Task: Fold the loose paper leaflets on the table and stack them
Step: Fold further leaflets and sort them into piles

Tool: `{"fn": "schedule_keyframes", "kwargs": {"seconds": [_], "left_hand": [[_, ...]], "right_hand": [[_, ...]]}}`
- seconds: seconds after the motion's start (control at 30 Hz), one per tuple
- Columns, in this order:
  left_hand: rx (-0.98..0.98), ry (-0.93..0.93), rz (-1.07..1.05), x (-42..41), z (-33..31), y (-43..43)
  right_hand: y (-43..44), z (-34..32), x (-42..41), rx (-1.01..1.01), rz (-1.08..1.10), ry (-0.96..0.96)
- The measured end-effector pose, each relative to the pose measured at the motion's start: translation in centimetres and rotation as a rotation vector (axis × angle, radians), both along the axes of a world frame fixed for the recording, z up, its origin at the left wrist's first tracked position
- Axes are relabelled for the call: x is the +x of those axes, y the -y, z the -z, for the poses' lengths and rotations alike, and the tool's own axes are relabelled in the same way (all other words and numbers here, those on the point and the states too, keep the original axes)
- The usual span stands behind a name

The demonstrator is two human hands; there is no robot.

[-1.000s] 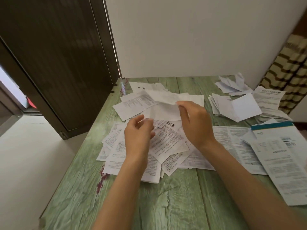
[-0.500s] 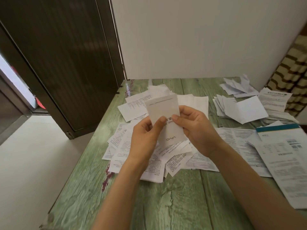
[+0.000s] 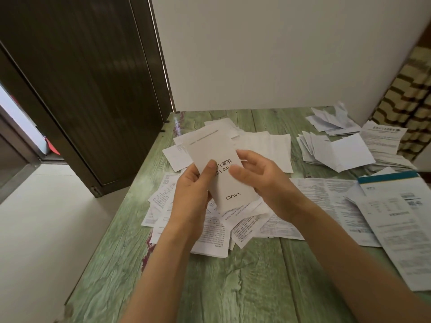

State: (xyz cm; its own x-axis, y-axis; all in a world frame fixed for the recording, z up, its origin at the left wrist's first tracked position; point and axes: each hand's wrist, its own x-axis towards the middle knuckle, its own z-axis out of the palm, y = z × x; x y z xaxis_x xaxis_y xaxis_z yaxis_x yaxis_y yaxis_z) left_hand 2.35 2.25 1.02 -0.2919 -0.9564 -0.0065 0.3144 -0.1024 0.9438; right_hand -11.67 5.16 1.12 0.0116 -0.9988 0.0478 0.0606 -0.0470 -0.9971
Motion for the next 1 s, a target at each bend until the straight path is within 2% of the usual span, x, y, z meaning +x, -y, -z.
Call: {"fn": "schedule_keyframes", "kwargs": {"seconds": [0.07,0.17,0.23,0.3,0.37,0.43,0.57,0.7,0.83,1.0], "left_hand": [[-0.065,0.086,-0.067,-0.2,0.2,-0.3],[-0.334,0.398,-0.284,-0.5,0.6,-0.4],[-0.332,0.451,-0.33,-0.7,0.9,-0.4],[-0.171,0.34,-0.224,-0.7,0.5,-0.4],[-0.028,0.164,-0.077,-0.8,0.0,-0.3],[0.017,0.104,-0.04,-0.9,-0.1,-0.5],[0.088,0.09,-0.141,-1.2,0.1,-0.3],[0.112,0.067,-0.228,-1.3,0.0,0.0],[0.119,0.03,-0.242,-1.6,-0.1,-0.1],[0.144,-0.023,-0.363,-1.6,-0.3,-0.1]], "right_hand": [[-0.1,0.1,0.4,-0.028,0.038,-0.016],[0.1,0.3,0.3,-0.042,0.159,0.013],[0.2,0.1,-0.2,-0.032,0.174,0.09],[0.2,-0.2,-0.4,-0.019,0.153,0.154],[0.2,-0.1,-0.3,-0.009,0.148,0.114],[0.3,0.2,-0.1,-0.01,0.15,0.066],[0.4,0.2,-0.1,-0.039,0.176,0.031],[0.7,0.7,-0.4,-0.05,0.302,-0.211],[0.7,0.5,-0.4,0.057,0.181,-0.119],[0.5,0.7,-0.2,0.045,0.128,-0.272]]}}
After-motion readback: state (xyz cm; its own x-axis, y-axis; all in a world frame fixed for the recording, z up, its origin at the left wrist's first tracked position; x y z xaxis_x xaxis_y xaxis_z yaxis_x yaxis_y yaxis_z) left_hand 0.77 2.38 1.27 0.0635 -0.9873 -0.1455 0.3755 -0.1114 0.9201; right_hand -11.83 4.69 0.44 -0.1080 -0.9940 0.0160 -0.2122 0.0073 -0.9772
